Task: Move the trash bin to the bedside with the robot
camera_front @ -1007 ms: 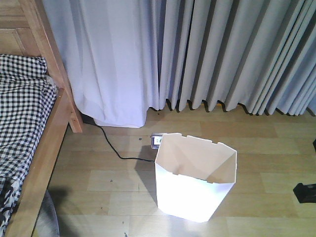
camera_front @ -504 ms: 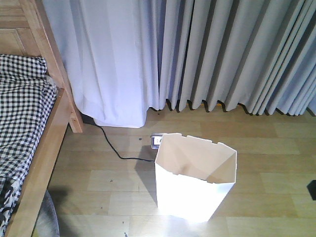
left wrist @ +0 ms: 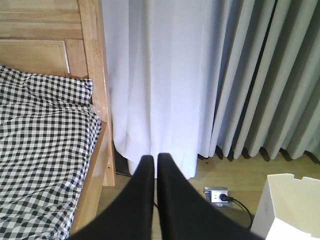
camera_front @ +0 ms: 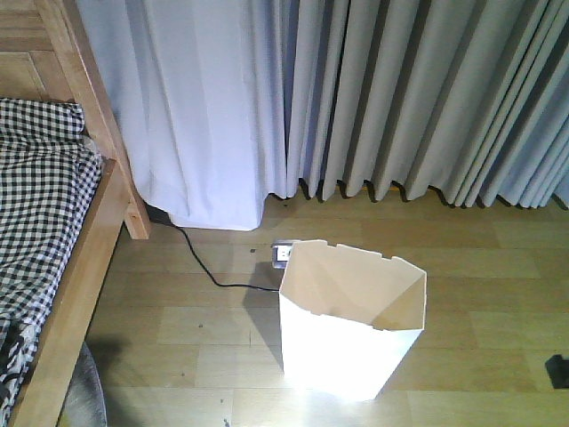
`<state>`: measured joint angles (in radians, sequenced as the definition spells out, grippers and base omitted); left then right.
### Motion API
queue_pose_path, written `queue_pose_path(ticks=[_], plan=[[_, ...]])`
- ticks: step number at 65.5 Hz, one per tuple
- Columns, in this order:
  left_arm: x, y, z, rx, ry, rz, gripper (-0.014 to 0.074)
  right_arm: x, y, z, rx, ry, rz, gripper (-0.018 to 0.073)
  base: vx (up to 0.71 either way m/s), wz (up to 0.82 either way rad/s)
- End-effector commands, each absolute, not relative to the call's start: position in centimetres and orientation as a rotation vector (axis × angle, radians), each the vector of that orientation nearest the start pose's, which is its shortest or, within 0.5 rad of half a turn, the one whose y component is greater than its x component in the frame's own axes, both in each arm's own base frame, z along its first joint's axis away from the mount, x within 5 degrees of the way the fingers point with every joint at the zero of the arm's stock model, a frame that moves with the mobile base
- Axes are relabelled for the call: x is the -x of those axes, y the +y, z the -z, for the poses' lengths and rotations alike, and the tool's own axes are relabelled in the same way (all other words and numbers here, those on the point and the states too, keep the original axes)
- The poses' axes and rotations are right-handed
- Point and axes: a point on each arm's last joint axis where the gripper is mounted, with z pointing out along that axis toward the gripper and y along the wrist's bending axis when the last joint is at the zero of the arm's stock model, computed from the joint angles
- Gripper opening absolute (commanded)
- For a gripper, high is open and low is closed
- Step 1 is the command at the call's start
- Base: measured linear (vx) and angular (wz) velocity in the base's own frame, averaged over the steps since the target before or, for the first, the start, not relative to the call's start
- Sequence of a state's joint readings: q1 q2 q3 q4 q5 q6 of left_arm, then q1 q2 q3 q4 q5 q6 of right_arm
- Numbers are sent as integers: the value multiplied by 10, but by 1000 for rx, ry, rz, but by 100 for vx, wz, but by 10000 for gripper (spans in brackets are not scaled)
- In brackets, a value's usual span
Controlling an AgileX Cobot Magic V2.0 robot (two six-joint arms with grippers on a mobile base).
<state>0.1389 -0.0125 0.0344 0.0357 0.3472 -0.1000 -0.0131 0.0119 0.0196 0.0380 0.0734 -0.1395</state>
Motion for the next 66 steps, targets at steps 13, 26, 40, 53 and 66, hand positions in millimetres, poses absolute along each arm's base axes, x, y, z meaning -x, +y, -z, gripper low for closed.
queue_pose_path(ticks=[13, 26, 40, 53, 66], plan=[[-53, 8, -176, 191, 1766, -54, -6, -56, -3, -204, 14, 1483, 112, -9, 0, 0], [-53, 8, -176, 191, 1766, -54, -6, -56, -3, -204, 9, 1484, 104, -9, 0, 0], [-53, 8, -176, 191, 1766, -54, -6, -56, -3, -204, 5, 1484, 100, -9, 0, 0], [-53, 8, -176, 191, 1766, -54, -6, -56, -3, -204, 7, 1485, 102, -9, 0, 0], [-53, 8, -176, 191, 1766, -54, -6, -56, -3, -203, 7, 1486, 102, -9, 0, 0]])
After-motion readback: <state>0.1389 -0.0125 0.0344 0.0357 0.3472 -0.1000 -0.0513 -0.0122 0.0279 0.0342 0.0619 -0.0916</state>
